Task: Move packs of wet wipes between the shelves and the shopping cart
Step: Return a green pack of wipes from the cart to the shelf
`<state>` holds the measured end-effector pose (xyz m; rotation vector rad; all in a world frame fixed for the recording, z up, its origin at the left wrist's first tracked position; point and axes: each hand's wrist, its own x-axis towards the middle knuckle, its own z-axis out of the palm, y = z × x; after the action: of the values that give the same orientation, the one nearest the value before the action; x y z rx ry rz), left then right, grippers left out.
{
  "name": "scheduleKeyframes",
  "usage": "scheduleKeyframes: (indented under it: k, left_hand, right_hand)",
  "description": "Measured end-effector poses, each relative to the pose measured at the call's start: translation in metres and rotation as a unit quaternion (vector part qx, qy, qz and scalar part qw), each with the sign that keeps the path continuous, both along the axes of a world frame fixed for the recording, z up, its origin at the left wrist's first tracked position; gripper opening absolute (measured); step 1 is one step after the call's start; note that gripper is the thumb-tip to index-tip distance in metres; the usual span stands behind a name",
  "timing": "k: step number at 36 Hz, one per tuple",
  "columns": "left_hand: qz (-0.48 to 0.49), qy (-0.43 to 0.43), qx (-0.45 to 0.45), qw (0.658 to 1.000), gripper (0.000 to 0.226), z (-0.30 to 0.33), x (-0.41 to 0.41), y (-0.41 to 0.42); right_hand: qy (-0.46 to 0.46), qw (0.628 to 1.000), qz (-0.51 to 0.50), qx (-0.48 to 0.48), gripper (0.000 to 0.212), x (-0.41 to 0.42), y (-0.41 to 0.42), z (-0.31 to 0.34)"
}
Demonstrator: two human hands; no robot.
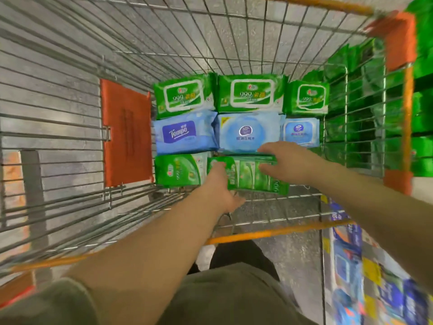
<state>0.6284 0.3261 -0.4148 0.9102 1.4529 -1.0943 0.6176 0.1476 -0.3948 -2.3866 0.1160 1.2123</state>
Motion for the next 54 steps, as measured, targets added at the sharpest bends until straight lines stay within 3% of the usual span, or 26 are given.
scheduleKeyframes:
  k: [3,6,9,17,22,28,32,34,38,42,47,54]
  left_hand:
    - [0.018,0.011,0.005,1.0,0.06,-0.01,-0.004,-0.006]
    - [-0.006,-0.008,0.023,1.0,0.026,-0.013,-0.003,-0.01]
    - [-0.009,-0.015,0.016,1.0,0.011,-0.019,-0.004,-0.011]
    - [-0.008,-0.03,0.031,0.999,0.019,-0.039,-0.014,-0.013]
    - [-0.005,-0.023,0.025,0.999,0.02,-0.04,-0.015,-0.011]
    - [-0.012,-0.027,0.039,0.999,0.025,-0.031,-0.013,-0.013]
    - [-0.002,-0.027,0.041,0.999,0.045,-0.035,-0.013,-0.008]
    - [-0.002,-0.036,0.043,0.998,0.05,-0.043,-0.016,-0.005]
    - [-0.028,-0.055,0.055,0.997,0.021,-0.023,-0.008,-0.012]
    - [-0.015,-0.065,0.034,0.997,0.026,-0.015,-0.004,-0.01]
    - [-0.019,-0.068,0.008,0.997,0.029,0.007,0.001,-0.009]
    - [-0.021,-0.067,-0.007,0.997,0.036,0.013,-0.004,-0.003]
  right_hand:
    - [0.028,0.999,0.037,-0.016,0.064,0.002,-0.001,-0.016]
    - [0.047,0.995,0.084,-0.034,0.066,0.003,-0.001,-0.029]
    - [0.049,0.992,0.114,-0.029,0.063,0.004,0.0,-0.039]
    - [0.069,0.987,0.138,-0.052,0.085,0.0,0.018,-0.061]
    - [0.105,0.983,0.137,-0.055,0.085,0.006,0.03,-0.065]
    - [0.133,0.979,0.151,-0.021,0.058,0.024,0.031,-0.053]
    - [0.123,0.976,0.182,-0.006,0.051,0.028,0.032,-0.047]
    - [0.122,0.978,0.168,0.001,0.056,0.028,0.031,-0.047]
    - [0.119,0.983,0.14,-0.002,0.075,0.027,0.028,-0.049]
    - [0.102,0.981,0.163,-0.031,0.07,0.029,0.027,-0.045]
    - [0.121,0.99,0.077,-0.014,0.097,0.03,0.021,-0.041]
    - [0.14,0.99,0.014,0.031,0.085,0.021,0.014,-0.03]
